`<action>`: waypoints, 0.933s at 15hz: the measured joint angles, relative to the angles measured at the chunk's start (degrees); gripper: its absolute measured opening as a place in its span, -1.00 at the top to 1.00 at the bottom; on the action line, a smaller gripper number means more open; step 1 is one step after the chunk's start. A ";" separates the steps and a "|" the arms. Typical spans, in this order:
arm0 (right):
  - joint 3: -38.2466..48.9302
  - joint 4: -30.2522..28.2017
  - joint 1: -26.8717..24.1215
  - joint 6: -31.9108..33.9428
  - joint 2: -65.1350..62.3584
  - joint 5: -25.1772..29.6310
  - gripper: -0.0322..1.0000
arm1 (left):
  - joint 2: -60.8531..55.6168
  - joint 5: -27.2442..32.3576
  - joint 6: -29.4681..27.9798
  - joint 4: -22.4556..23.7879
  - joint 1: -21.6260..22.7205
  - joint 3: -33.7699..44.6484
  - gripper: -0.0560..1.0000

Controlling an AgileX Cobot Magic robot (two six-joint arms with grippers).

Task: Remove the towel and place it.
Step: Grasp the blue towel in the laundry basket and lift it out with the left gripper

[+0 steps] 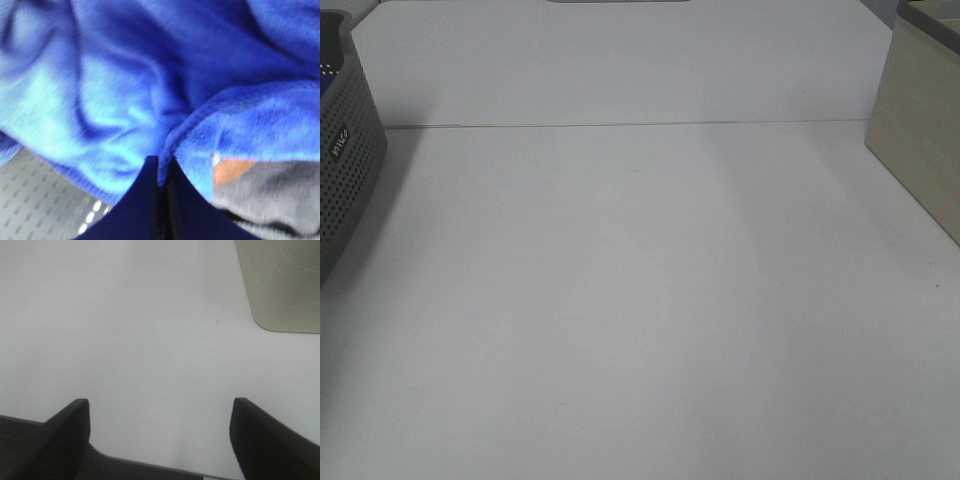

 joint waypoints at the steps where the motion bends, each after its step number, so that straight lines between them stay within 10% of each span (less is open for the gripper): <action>1: 0.00 0.00 0.00 0.00 0.00 0.00 -0.53 | -0.86 0.11 -0.11 0.00 0.00 0.00 0.89; 14: 0.00 0.06 0.00 0.00 0.00 0.00 -0.53 | -36.04 0.11 -3.38 -5.44 -6.65 0.00 0.89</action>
